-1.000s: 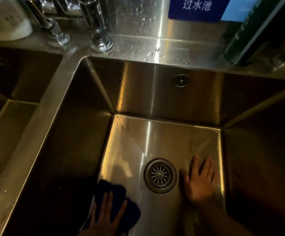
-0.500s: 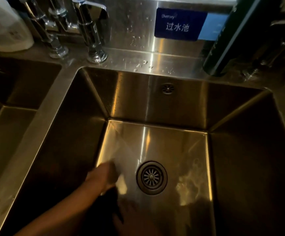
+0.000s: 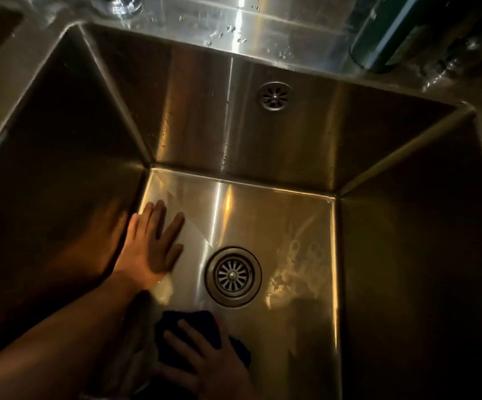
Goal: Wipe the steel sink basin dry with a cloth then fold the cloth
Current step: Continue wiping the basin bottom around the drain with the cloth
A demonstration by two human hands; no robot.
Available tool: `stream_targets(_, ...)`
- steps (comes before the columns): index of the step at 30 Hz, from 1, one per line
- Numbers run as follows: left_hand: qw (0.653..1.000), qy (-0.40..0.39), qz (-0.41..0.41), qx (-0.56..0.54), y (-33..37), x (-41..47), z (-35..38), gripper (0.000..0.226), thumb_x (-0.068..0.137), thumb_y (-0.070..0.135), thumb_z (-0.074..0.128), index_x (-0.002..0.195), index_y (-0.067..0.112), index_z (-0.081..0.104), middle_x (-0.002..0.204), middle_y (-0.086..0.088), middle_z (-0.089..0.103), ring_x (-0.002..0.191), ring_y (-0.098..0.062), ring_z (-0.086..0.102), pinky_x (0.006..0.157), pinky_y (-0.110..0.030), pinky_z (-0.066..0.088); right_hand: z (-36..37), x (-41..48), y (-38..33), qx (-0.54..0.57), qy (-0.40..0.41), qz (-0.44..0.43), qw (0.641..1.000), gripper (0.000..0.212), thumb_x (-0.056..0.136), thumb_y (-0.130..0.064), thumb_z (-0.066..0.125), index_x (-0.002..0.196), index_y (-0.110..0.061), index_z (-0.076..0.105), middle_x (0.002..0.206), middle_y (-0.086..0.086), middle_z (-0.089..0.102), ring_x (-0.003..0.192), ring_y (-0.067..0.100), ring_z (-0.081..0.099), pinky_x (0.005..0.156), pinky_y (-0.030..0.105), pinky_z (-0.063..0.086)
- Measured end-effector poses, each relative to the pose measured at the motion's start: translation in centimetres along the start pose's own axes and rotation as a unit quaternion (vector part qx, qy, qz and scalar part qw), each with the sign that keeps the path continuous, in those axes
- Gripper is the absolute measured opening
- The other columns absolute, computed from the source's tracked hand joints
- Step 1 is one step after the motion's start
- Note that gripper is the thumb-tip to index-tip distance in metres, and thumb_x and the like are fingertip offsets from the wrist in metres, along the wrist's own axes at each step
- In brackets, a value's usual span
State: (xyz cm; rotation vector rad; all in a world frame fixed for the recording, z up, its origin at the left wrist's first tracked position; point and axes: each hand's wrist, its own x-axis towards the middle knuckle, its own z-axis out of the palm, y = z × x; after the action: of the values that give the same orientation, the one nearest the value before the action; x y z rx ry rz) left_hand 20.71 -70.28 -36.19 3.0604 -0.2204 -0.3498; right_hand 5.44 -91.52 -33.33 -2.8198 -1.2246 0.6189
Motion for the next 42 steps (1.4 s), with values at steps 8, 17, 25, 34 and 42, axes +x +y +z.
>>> stream_targets(8, 1.000, 0.014, -0.005, 0.014, -0.5, -0.1, 0.5, 0.064, 0.092, 0.055, 0.020, 0.150, 0.027, 0.021, 0.155, -0.022, 0.021, 0.144, -0.039, 0.011, 0.115, -0.050, 0.007, 0.0, -10.3, 8.6, -0.126, 0.144, 0.083, 0.978, 0.045, 0.104, -0.024, 0.013, 0.145, -0.040, 0.021, 0.156, 0.001, 0.026, 0.147, 0.030, 0.011, 0.101, 0.055, 0.034)
stream_targets(17, 0.999, 0.010, -0.007, -0.033, 0.5, -0.5, -1.6, 0.074, 0.093, 0.057, 0.005, 0.144, 0.014, 0.038, 0.146, -0.033, 0.032, 0.137, -0.047, 0.029, 0.108, -0.060, 0.024, 2.7, -13.0, 10.8, -0.212, 0.093, 0.122, 0.965, 0.047, 0.104, -0.020, 0.009, 0.142, -0.035, 0.032, 0.156, 0.011, 0.020, 0.147, 0.036, 0.000, 0.075, 0.060, 0.053)
stream_targets(25, 0.999, -0.020, -0.002, -0.036, 0.7, -2.5, -1.8, 0.083, 0.090, 0.059, -0.007, 0.146, 0.013, 0.033, 0.151, -0.027, 0.028, 0.143, -0.043, 0.017, 0.112, -0.055, 0.013, -5.0, -7.2, 9.0, 0.003, -0.108, 0.272, 0.956, 0.025, 0.065, -0.033, 0.077, 0.089, -0.026, 0.072, 0.083, 0.020, 0.068, 0.068, 0.035, 0.067, 0.037, 0.046, 0.051)
stream_targets(34, 0.993, 0.021, -0.034, -0.114, 2.4, -2.7, -5.4, 0.073, 0.100, 0.047, 0.010, 0.125, -0.006, 0.053, 0.123, -0.039, 0.047, 0.114, -0.050, 0.047, 0.089, -0.062, 0.046, -11.4, -6.0, 13.7, 0.575, -0.168, 0.342, 0.724, 0.018, 0.067, 0.011, 0.058, 0.072, -0.005, 0.051, 0.065, -0.002, 0.063, 0.068, 0.004, 0.061, 0.061, 0.010, 0.044)
stream_targets(42, 0.992, -0.012, -0.066, -0.103, 2.1, -2.6, -2.0, 0.075, 0.085, 0.052, 0.017, 0.142, 0.009, 0.042, 0.145, -0.031, 0.034, 0.137, -0.045, 0.027, 0.112, -0.052, 0.021, -8.7, -7.0, 12.5, 0.056, -0.130, 0.305, 0.942, 0.062, 0.082, -0.032, 0.066, 0.136, -0.041, 0.039, 0.130, 0.030, 0.042, 0.108, 0.046, 0.051, 0.079, 0.048, 0.049)
